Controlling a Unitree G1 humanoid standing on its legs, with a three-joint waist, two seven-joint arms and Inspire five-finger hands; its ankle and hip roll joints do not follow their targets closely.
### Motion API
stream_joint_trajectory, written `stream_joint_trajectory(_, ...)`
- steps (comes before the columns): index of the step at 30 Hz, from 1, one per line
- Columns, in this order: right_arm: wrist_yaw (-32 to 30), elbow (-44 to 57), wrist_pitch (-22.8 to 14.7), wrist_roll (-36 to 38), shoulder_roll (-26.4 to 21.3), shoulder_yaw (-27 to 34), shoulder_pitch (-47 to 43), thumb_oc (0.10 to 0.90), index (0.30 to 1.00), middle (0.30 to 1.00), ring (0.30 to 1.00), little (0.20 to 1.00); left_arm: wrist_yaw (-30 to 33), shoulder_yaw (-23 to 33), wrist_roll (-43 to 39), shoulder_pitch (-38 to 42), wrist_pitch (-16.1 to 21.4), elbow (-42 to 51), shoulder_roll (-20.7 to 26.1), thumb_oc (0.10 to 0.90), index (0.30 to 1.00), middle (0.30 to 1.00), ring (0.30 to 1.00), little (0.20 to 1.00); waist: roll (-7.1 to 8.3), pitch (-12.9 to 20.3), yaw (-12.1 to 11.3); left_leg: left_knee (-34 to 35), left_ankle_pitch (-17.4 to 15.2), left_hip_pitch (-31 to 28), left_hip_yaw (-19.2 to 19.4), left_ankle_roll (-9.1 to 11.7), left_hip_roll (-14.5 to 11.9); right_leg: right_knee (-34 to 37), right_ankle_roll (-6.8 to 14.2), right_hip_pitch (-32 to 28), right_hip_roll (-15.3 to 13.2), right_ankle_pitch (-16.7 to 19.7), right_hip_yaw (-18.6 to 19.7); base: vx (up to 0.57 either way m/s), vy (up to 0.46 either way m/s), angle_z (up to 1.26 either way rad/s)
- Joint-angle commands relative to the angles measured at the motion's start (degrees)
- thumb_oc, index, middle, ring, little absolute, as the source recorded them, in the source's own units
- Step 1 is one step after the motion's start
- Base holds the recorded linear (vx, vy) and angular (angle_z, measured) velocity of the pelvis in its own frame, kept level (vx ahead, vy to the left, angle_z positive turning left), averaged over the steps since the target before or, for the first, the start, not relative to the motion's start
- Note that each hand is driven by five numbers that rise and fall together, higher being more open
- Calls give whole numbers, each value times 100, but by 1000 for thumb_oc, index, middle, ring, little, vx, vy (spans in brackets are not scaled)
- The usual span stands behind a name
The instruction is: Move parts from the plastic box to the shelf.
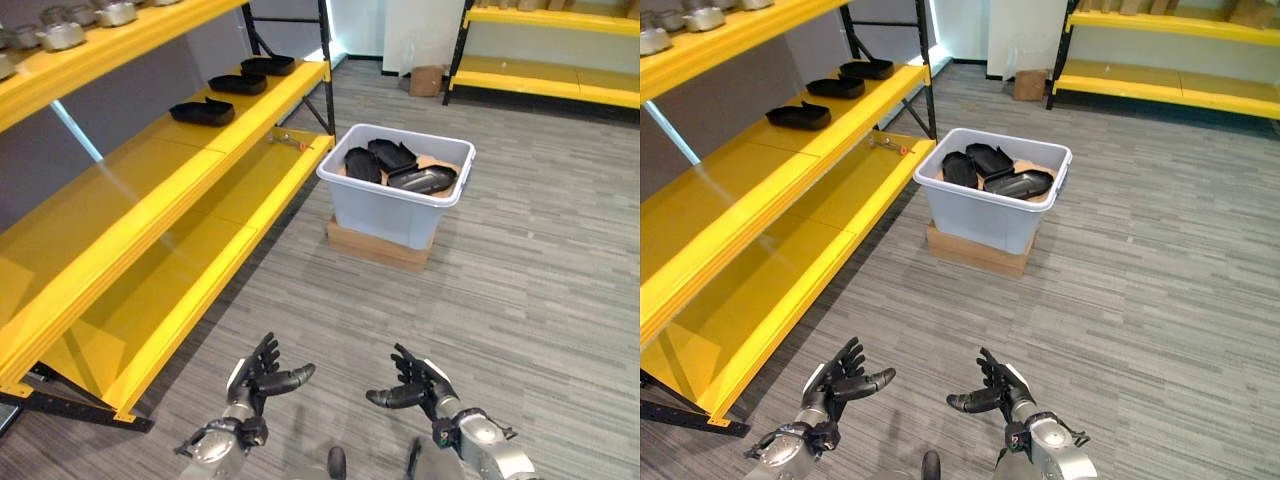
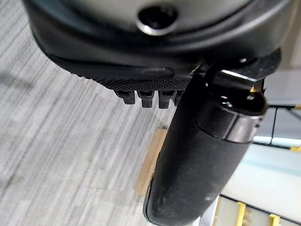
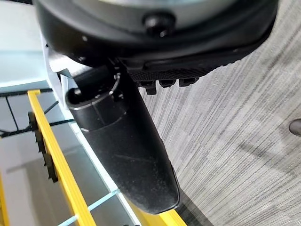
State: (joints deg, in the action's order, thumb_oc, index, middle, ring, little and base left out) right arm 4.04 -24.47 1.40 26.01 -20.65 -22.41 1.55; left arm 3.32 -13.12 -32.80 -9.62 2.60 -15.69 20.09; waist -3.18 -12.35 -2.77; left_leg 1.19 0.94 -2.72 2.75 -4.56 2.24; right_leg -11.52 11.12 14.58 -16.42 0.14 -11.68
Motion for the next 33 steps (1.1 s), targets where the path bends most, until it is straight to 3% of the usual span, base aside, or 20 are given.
stream_joint_trajectory(1, -51, 260, -507, 159, 149, 68, -575, 900, 1000, 1000, 1000, 1000, -115, 163, 281, 234, 525, 448, 102, 900, 1000, 1000, 1000, 1000, 254, 437, 7, 193, -612, -783, -354, 401, -98, 1051, 119, 164, -1, 1590, -5, 313, -105, 5)
stream_joint_trajectory(2, -65, 258, -497, 136, 182, 53, -613, 900, 1000, 1000, 1000, 1000, -118, 200, 335, 244, 534, 456, 99, 900, 1000, 1000, 1000, 1000, 292, 454, 17, 235, -710, -917, -385, 460, -156, 1201, 179, 145, 13, 1644, -2, 441, -144, 13)
stream_joint_trajectory(3, -53, 252, -489, 162, 212, 75, -531, 900, 1000, 1000, 1000, 1000, -158, 222, 368, 184, 526, 467, 87, 900, 1000, 1000, 1000, 1000, 360, 586, 24, 264, -815, -1059, -459, 507, -245, 1273, 105, 6, 130, 1551, -54, 450, -143, 32)
stream_joint_trajectory(6, -66, 260, -510, 250, 185, 99, -547, 900, 1000, 1000, 1000, 1000, -144, 201, 348, 206, 528, 494, 81, 900, 1000, 1000, 1000, 1000, 333, 708, 63, 277, -866, -1131, -549, 537, -419, 1033, 54, 47, 238, 1461, -158, 269, -106, 47)
stream_joint_trajectory(8, -103, 329, -558, 339, 151, 124, -580, 900, 1000, 1000, 1000, 1000, -111, 168, 307, 315, 518, 471, 142, 900, 1000, 1000, 1000, 1000, 270, 792, 154, 185, -894, -1108, -665, 633, -745, 690, -129, 204, 466, 1106, -289, 319, -152, 33)
stream_joint_trajectory(11, -112, 354, -577, 385, 129, 115, -569, 900, 1000, 1000, 1000, 1000, -100, 163, 297, 357, 519, 491, 185, 900, 1000, 1000, 1000, 1000, 250, 859, 189, -3, -839, -1090, -678, 706, -955, 452, -222, 218, 577, 880, -413, 238, -114, 8)
stream_joint_trajectory(12, -119, 325, -585, 419, 131, 114, -563, 900, 1000, 1000, 1000, 1000, -80, 150, 296, 388, 513, 474, 203, 900, 1000, 1000, 1000, 1000, 256, 879, 205, -195, -752, -1014, -679, 764, -1058, 438, -271, 166, 661, 794, -420, 260, -153, 8)
stream_joint_trajectory(13, -135, 319, -607, 477, 133, 79, -540, 900, 1000, 1000, 1000, 1000, -73, 154, 263, 387, 516, 527, 226, 900, 1000, 1000, 1000, 1000, 295, 882, 170, -814, -422, -799, -647, 876, -1158, 514, -379, -53, 850, 637, -446, 260, -154, 11)
stream_joint_trajectory(14, -135, 319, -608, 477, 133, 78, -540, 900, 1000, 1000, 1000, 1000, -73, 154, 262, 385, 515, 529, 227, 900, 1000, 1000, 1000, 1000, 290, 883, 174, -841, -437, -784, -655, 879, -1164, 521, -382, -58, 856, 640, -454, 330, -212, 12)
stream_joint_trajectory(15, -136, 339, -638, 533, 110, 38, -575, 900, 1000, 1000, 1000, 1000, -54, 181, 220, 323, 511, 602, 252, 900, 1000, 1000, 1000, 1000, 364, 784, -4, -2019, 141, -269, -700, 931, -1099, 667, -568, -366, 1052, 550, -427, 204, -173, 3)
stream_joint_trajectory(16, -123, 391, -660, 567, 89, 39, -584, 900, 1000, 1000, 1000, 1000, -63, 194, 212, 297, 519, 660, 280, 900, 1000, 1000, 1000, 1000, 492, 686, -120, -2675, 430, 62, -831, 920, -920, 776, -652, -507, 1048, 522, -401, 196, -169, -5)
stream_joint_trajectory(17, -122, 391, -659, 567, 91, 42, -585, 900, 1000, 1000, 1000, 1000, -62, 193, 211, 298, 517, 663, 284, 900, 1000, 1000, 1000, 1000, 486, 684, -113, -2740, 406, 103, -848, 922, -922, 778, -654, -503, 1051, 528, -412, 105, -139, -42)
stream_joint_trajectory(18, -135, 459, -672, 557, 11, 37, -595, 900, 1000, 1000, 1000, 1000, -77, 169, 286, 313, 506, 734, 358, 900, 1000, 1000, 1000, 1000, 602, 528, -256, -3410, 608, 599, -910, 870, -799, 896, -763, -717, 1099, 409, -418, 98, -113, -52)
stream_joint_trajectory(19, -172, 455, -678, 559, -2, 62, -602, 900, 1000, 1000, 1000, 1000, -83, 145, 328, 332, 494, 776, 398, 900, 1000, 1000, 1000, 1000, 654, 477, -287, -3441, 633, 843, -820, 836, -874, 937, -791, -803, 1106, 355, -447, 165, -136, -48)
stream_joint_trajectory(21, -244, 467, -700, 594, -31, 127, -608, 900, 1000, 1000, 1000, 1000, -107, 99, 368, 344, 478, 820, 448, 900, 1000, 1000, 1000, 1000, 734, 342, -414, -3093, 311, 1335, -539, 782, -959, 1003, -776, -1043, 1116, 239, -437, 125, -45, 1)
stream_joint_trajectory(24, -274, 468, -737, 594, -37, 187, -577, 900, 1000, 1000, 1000, 1000, -133, 54, 426, 331, 489, 818, 523, 900, 1000, 1000, 1000, 1000, 804, 334, -439, -2419, 193, 1575, -310, 771, -1034, 1049, -742, -1159, 1109, 141, -395, 189, 68, 29)
stream_joint_trajectory(25, -275, 454, -741, 556, -37, 217, -541, 900, 1000, 1000, 1000, 1000, -142, 26, 536, 297, 479, 783, 559, 900, 1000, 1000, 1000, 1000, 757, 351, -513, -1463, 359, 1689, -237, 832, -1110, 1107, -709, -1340, 1184, 36, -327, 316, 197, -5)
stream_joint_trajectory(28, -270, 355, -752, 443, -19, 241, -513, 900, 1000, 1000, 1000, 1000, -141, 71, 642, 263, 474, 742, 559, 900, 1000, 1000, 1000, 1000, 551, 399, -678, -51, 1221, 1767, -504, 1084, -1236, 1184, -654, -1697, 1366, -186, -178, 341, 252, -13)
stream_joint_trajectory(33, -150, 384, -687, 402, 103, 243, -335, 900, 1000, 1000, 1000, 1000, -171, 123, 682, 167, 507, 689, 574, 900, 1000, 1000, 1000, 1000, 577, 600, -692, -38, 1049, 1506, -527, 1003, -1159, 1090, -560, -1886, 1274, -322, -92, 214, 203, -57)
